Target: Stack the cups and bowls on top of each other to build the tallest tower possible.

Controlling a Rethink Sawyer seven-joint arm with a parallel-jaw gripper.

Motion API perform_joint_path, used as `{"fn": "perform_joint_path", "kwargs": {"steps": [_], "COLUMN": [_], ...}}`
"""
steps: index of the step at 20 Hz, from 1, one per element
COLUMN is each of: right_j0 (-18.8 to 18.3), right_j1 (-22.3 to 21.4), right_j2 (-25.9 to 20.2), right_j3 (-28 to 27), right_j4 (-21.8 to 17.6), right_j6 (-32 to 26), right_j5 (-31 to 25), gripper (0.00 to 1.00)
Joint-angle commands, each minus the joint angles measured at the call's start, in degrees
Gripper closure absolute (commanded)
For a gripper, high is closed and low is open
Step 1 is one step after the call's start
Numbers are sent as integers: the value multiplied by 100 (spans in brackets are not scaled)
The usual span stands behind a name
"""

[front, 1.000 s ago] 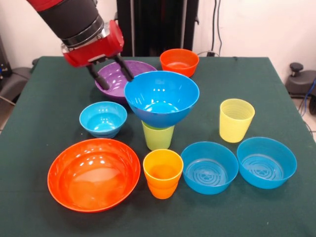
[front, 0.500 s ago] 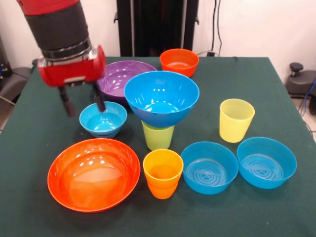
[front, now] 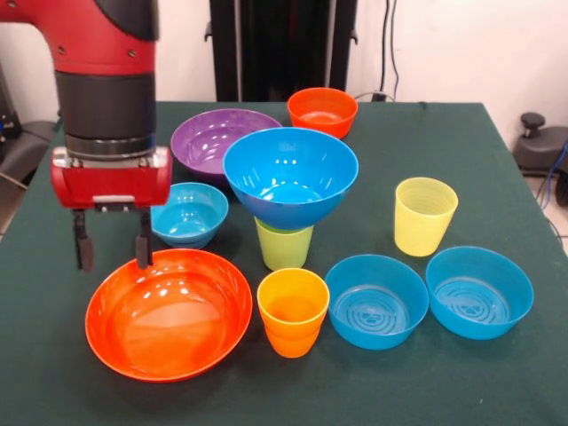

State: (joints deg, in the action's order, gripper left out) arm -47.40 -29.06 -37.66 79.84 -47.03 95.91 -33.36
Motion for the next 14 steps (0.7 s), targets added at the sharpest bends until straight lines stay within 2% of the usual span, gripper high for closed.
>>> {"fn": "perform_joint_path", "kwargs": {"steps": [1, 6, 14], "right_j0": [737, 993, 999], "right_j1": [319, 469, 676], "right_j2": [1159, 1575, 1617], "right_j3": [-247, -263, -357], "right_j4": [-456, -103, 320], "right_j6": [1470, 1768, 1531], "right_j5": [348, 494, 190], "gripper": [0, 0, 0]}}
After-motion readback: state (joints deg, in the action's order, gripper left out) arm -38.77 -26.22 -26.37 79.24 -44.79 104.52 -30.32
